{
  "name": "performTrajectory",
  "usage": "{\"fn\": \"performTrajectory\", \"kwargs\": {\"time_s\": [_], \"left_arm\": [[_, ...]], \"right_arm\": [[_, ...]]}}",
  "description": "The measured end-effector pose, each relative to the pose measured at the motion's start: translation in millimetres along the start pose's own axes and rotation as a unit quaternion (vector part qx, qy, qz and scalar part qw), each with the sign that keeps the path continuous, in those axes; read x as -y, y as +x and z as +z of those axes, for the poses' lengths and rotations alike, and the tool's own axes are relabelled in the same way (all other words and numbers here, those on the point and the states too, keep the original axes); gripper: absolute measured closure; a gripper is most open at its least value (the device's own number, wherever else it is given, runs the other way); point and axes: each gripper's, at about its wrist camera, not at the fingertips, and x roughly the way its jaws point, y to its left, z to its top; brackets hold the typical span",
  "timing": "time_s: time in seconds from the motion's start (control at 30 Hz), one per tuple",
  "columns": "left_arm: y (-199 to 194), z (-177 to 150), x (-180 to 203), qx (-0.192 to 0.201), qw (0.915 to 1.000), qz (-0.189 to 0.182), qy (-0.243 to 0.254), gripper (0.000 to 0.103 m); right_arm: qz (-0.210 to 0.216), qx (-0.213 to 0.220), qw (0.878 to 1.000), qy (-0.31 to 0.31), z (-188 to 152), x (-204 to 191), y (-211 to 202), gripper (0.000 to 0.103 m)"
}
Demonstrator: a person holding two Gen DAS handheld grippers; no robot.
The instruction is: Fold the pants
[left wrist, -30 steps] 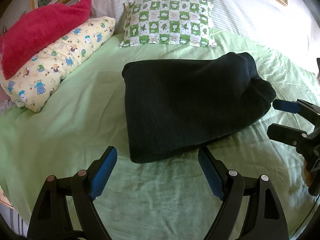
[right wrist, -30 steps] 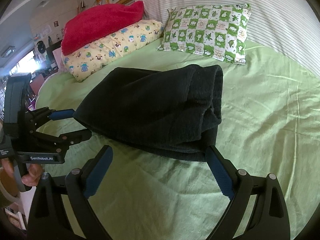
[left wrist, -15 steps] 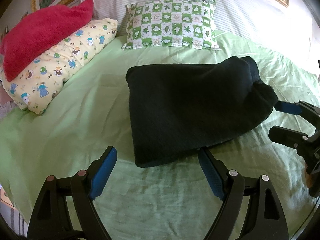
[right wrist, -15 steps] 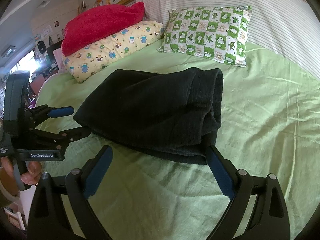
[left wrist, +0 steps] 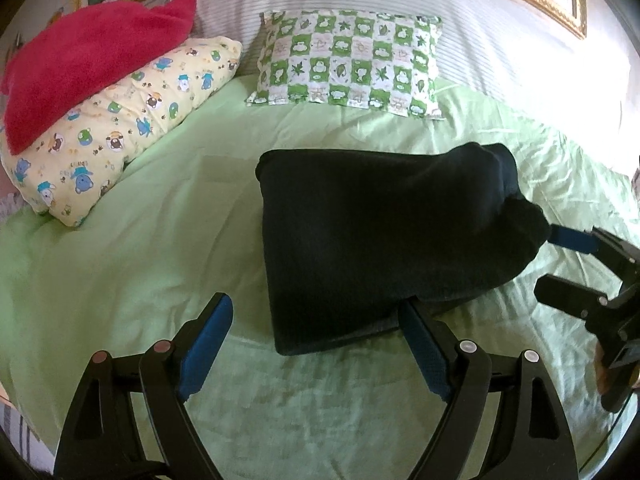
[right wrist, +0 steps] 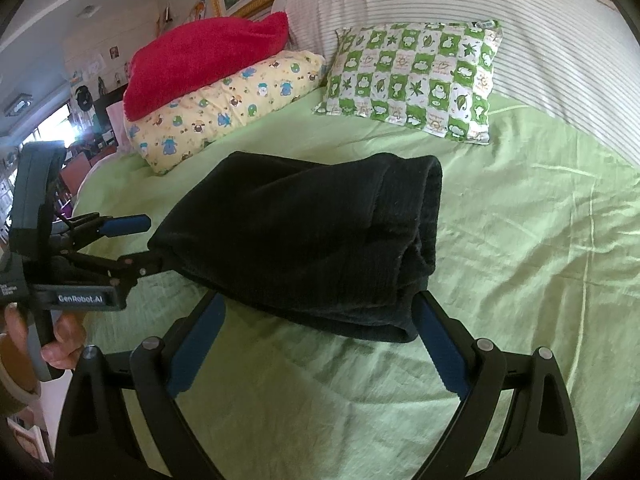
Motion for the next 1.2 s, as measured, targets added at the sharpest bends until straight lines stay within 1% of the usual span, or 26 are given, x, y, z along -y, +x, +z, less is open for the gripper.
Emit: {"fn": "performTrajectory", "kwargs": {"time_s": [0.97,1.2], "left_arm": [[4,9,-1,-0.012,0.9998,0.006,-0.011,0.017],[10,11,1,-0.023,0.9996,0.014,-0.011,0.017]], "right_arm": [[0.003,0.009,1.000,0.006,3,1,-4,0.008],[0.005,0.012,1.000,0.017,3,2,-2,0.008]]}}
